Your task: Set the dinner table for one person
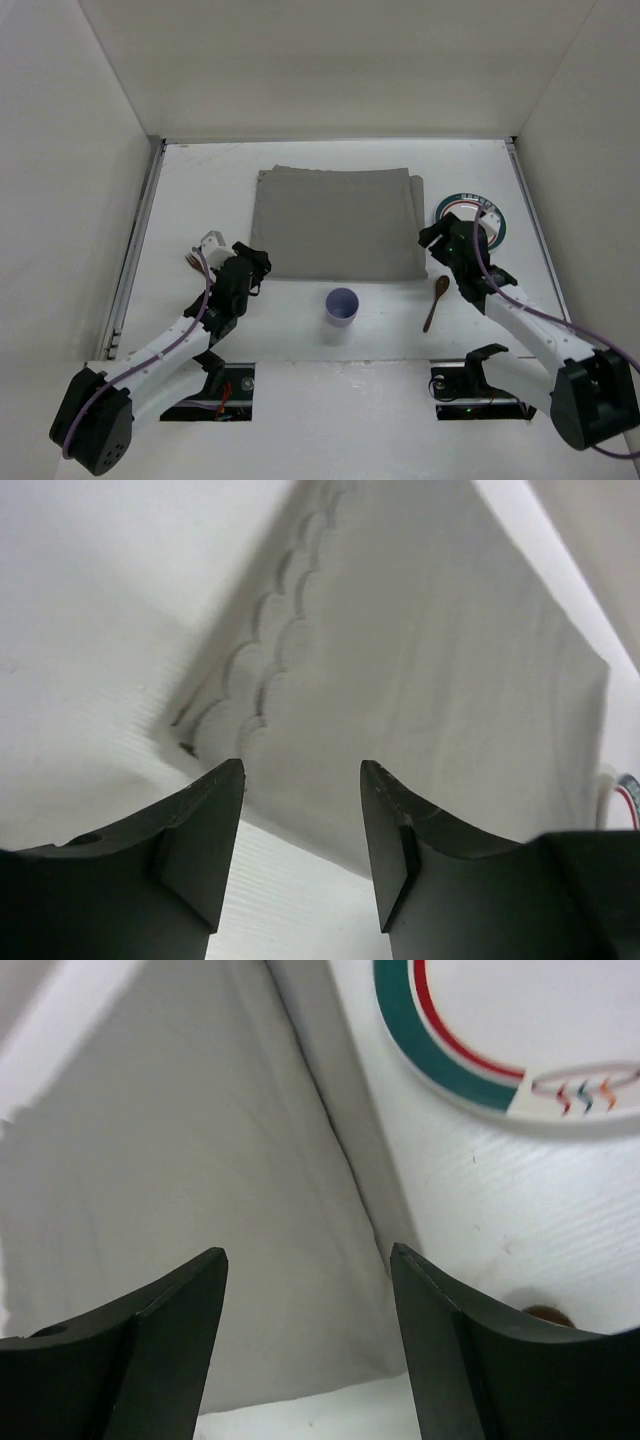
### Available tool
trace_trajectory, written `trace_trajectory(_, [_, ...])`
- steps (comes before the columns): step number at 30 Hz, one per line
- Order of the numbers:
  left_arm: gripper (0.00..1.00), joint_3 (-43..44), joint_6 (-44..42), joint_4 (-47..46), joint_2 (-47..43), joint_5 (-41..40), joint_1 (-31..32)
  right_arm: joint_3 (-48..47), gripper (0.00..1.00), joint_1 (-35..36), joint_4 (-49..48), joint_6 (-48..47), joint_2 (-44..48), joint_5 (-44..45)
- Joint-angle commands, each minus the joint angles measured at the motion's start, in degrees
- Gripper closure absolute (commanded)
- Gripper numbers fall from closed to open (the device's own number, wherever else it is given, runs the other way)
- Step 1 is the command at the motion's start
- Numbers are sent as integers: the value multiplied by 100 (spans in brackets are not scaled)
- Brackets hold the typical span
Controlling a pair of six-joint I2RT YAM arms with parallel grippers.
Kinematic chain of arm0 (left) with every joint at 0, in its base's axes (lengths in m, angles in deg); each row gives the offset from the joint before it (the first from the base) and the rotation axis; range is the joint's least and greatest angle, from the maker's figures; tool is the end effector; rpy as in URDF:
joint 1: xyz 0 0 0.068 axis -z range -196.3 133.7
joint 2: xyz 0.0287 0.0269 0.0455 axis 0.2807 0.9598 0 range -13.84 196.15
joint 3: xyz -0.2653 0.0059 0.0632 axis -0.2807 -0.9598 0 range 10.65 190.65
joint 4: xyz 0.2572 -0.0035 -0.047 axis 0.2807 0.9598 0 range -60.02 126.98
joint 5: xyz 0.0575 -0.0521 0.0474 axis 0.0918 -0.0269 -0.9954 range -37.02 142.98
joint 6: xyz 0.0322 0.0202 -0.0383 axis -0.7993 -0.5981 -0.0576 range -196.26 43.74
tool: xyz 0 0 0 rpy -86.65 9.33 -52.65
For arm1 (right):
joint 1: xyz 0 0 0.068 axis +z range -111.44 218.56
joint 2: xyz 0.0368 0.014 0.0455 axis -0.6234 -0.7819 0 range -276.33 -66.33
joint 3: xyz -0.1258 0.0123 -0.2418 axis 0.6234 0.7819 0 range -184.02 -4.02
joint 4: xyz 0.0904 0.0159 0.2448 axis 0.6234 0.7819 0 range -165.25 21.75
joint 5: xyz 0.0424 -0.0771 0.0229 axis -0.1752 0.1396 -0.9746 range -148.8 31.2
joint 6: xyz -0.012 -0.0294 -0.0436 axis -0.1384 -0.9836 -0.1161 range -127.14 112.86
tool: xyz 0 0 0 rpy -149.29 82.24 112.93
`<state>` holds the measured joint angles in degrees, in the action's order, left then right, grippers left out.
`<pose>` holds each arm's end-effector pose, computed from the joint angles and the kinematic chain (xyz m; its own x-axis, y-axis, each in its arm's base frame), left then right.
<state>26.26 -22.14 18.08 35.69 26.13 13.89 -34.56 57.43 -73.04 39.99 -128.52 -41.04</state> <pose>0.1668 -0.0784 0.1877 -0.2602 -0.6850 -0.6805 -0.2117 0.7281 -0.6520 0.2179 0.0630 0.2094 -0.4089 0.5979 -0.6894 0.3400 0.8009 0.4929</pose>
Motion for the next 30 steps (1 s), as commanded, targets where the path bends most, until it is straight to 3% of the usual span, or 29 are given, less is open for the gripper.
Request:
trace_trajectory(1, [56,283,-612,-240,-121,-356,376,153,27,-361,-353,-345,715,280])
trace_trajectory(6, [73,469,-1650,-1533,459,-697,948,215,28,-1538,-380,-30,858,1])
trace_trajectory(9, [77,399,-1853,-1990,705,-769,1133,338,28,-2066,-511,296,674,-211])
trace_trajectory(16, [71,-172,-2143,-3616,1146,-743,1511,444,35,-2980,-1003,594,-222,-448])
trace_trajectory(23, [66,-507,-2223,-3715,469,-1259,1546,497,41,-3649,-1566,867,-1039,-1019])
trace_trajectory(30, [62,-533,-2143,-3696,670,-1639,1564,470,49,-3852,-2198,1043,-1742,-1450])
